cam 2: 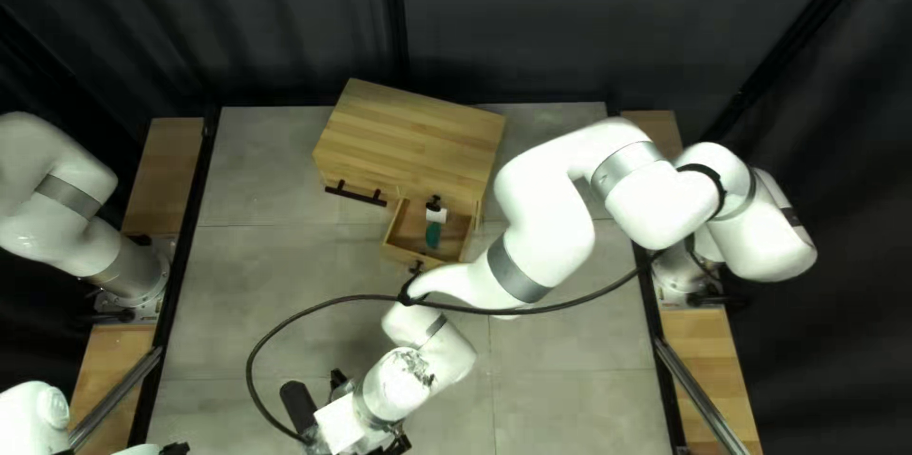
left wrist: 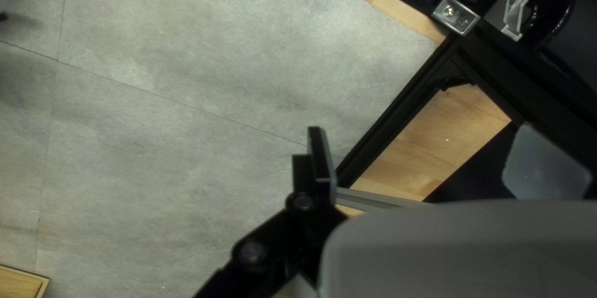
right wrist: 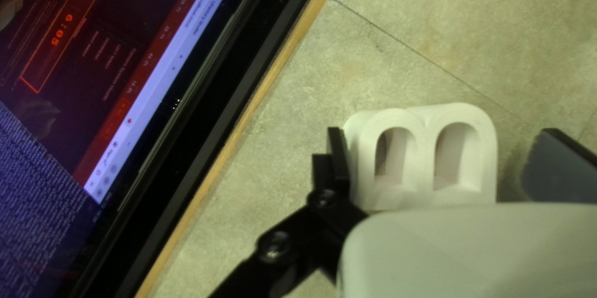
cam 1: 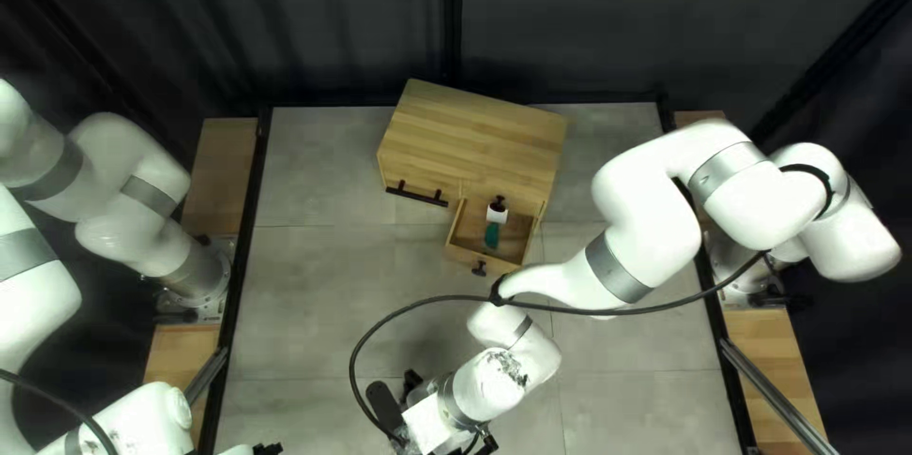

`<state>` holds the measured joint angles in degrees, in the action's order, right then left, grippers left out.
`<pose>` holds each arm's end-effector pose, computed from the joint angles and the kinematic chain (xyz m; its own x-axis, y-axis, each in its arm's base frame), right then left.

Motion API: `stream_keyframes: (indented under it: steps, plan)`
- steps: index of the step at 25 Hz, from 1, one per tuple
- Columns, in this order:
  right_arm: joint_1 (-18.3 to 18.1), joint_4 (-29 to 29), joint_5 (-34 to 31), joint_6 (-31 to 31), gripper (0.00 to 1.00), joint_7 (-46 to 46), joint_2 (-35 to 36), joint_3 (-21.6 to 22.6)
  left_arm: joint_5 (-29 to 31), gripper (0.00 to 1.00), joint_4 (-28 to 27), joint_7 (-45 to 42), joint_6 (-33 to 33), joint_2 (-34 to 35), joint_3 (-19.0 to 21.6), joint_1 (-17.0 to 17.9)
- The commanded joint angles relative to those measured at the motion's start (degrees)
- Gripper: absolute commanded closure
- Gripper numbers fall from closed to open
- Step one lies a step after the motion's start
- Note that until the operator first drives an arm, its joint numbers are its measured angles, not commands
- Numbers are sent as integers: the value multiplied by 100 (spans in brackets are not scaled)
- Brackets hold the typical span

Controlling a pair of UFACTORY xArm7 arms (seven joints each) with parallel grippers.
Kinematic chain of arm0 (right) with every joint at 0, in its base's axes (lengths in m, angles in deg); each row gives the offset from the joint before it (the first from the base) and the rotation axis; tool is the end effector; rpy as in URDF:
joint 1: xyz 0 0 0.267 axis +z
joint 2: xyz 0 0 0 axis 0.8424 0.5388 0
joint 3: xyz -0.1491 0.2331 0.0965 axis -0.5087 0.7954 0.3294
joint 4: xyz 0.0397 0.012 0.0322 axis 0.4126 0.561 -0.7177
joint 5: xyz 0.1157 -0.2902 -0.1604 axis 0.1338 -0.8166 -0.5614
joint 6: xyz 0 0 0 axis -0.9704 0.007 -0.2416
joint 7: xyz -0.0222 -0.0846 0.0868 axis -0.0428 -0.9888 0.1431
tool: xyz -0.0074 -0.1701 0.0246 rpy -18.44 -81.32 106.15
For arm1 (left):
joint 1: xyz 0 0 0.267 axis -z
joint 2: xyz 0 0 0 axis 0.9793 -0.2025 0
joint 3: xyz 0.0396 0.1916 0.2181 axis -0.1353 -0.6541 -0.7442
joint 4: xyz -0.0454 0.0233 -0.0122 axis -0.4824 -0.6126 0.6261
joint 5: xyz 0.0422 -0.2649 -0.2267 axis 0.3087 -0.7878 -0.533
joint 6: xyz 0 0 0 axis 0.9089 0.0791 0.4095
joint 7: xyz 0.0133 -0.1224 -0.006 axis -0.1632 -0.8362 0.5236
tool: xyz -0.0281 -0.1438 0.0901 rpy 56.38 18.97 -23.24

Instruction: Open drawers and place objects into drawer and close

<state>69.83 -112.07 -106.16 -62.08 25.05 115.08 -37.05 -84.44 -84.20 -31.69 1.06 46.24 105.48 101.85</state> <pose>0.6529 0.2873 0.0349 0.7563 0.4871 0.4366 0.4996 -0.8610 0.0953 0.1754 -0.3472 0.1697 0.4408 -0.8773 -0.1898 -0.8811 -0.4633 0.0952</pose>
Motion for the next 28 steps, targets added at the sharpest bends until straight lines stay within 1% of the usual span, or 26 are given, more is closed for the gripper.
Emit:
stream_keyframes:
  steps: [1, 4, 6, 9, 11, 13, 16, 19, 21, 23, 28]
  plan:
    - [-17, 92, 69, -567, 100, -122, -350, 93, 0, 0, 0, 0, 0, 0, 0, 0]
    - [-86, 295, 170, -1100, 100, -206, -749, 145, 0, 0, 0, 0, 0, 0, 0, 0]
    - [-252, 573, 292, -1527, 100, -481, -1187, 235, 0, 0, 0, 0, 0, 0, 0, 0]
    - [-466, 1015, 309, -1809, 100, -962, -1656, 267, 0, 0, 0, 0, 0, 0, 0, 0]
    - [-708, 1491, 320, -1965, 100, -1491, -2018, 259, 0, 0, 0, 0, 0, 0, 0, 0]
    - [-896, 1749, 376, -2132, 100, -1917, -2222, 236, 0, 0, 0, 0, 0, 0, 0, 0]
    - [-1121, 1973, 418, -2400, 100, -2448, -2440, 169, 0, 0, 0, 0, 0, 0, 0, 0]
    - [-1317, 2009, 489, -2676, 100, -2841, -2593, 97, 0, 0, 0, 0, 0, 0, 0, 0]
    - [-1438, 1873, 554, -3029, 100, -3072, -2680, 20, 0, 0, 0, 0, 0, 0, 0, 0]
    - [-1505, 1791, 564, -3232, 100, -3159, -2739, -34, 0, 0, 0, 0, 0, 0, 0, 0]
    - [-1666, 1775, 452, -3383, 100, -3292, -2877, -194, 0, 0, 0, 0, 0, 0, 0, 0]
